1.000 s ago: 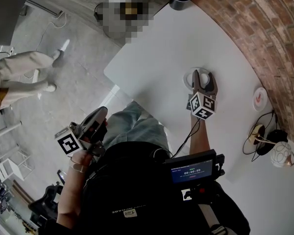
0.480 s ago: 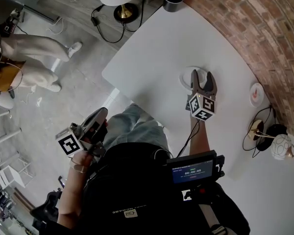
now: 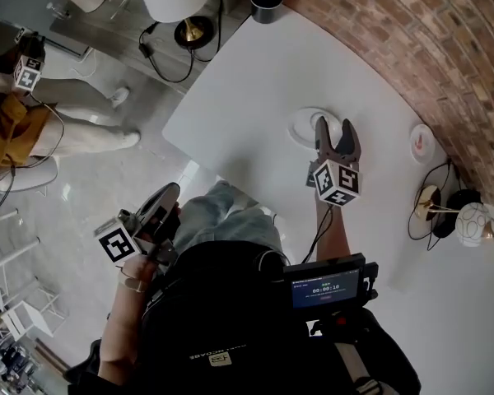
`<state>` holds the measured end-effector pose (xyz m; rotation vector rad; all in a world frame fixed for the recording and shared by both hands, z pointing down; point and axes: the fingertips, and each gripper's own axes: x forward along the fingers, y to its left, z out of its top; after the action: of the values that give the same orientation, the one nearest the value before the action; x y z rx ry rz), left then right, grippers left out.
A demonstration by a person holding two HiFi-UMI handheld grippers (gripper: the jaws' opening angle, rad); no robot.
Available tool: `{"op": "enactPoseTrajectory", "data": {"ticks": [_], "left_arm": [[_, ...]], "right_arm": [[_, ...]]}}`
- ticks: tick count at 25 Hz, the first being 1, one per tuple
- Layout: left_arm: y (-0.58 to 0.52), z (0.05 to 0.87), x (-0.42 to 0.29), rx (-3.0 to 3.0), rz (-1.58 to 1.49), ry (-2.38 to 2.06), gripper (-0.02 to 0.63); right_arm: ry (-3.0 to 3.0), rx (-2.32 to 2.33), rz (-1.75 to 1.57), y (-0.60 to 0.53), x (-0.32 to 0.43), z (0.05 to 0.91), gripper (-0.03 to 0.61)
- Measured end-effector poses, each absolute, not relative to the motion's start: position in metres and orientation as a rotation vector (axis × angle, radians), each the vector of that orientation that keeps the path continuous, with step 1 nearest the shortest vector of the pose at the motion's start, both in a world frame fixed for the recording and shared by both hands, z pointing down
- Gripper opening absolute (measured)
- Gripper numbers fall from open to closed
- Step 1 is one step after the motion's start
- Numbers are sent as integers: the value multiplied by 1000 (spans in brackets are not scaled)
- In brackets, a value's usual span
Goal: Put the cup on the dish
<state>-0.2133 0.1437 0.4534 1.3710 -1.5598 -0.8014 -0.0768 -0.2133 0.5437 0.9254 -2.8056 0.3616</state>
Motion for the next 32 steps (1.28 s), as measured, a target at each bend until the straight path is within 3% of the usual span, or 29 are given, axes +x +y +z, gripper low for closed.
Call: {"op": "enactPoseTrajectory", "data": {"ticks": [32], "left_arm": [[21, 435, -138, 1663, -626, -1125, 5]], "right_arm": [[-2913, 1302, 477, -189, 52, 418, 268]]}}
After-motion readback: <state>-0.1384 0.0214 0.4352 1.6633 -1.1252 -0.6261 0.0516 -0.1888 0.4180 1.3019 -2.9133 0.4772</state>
